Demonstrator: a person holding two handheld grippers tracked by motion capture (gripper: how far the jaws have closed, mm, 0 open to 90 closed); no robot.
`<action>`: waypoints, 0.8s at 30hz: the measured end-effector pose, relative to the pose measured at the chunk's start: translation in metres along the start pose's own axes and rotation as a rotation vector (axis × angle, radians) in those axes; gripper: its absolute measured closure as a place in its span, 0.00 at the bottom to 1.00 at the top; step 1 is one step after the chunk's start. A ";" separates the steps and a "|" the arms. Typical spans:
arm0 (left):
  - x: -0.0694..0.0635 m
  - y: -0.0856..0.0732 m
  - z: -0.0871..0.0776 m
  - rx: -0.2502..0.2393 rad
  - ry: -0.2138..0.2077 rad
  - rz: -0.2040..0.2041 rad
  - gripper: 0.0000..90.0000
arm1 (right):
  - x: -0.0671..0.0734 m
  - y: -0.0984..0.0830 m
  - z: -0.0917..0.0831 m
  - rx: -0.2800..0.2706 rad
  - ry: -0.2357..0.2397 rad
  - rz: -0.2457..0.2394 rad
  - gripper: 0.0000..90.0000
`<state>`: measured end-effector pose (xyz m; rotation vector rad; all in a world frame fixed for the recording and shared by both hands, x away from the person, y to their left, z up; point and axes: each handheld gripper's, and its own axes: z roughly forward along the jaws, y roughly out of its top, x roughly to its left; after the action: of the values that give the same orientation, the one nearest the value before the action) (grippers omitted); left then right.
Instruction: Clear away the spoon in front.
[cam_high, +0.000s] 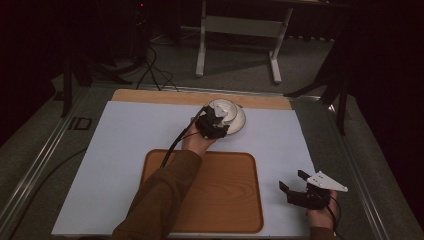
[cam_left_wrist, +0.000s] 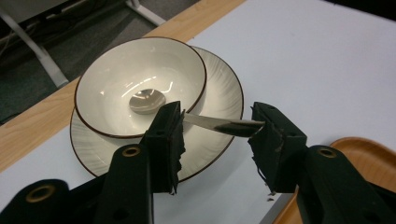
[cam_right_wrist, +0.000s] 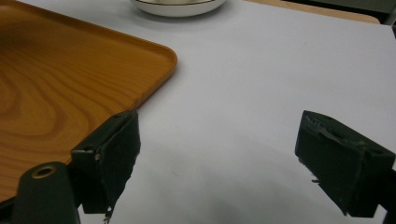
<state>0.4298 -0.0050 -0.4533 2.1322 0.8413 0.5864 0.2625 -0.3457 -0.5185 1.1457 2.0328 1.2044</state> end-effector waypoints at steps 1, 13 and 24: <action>-0.001 -0.001 0.001 0.004 -0.002 0.002 0.60 | 0.000 0.000 0.000 0.000 0.000 0.000 0.15; -0.001 0.002 0.004 0.003 0.038 0.029 0.74 | 0.000 0.000 0.000 -0.001 0.001 0.000 0.15; 0.003 0.002 -0.001 0.009 0.089 0.045 0.93 | 0.000 0.000 0.000 0.001 0.001 -0.001 0.15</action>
<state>0.4318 -0.0033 -0.4509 2.1514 0.8472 0.7068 0.2625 -0.3456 -0.5186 1.1445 2.0345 1.2033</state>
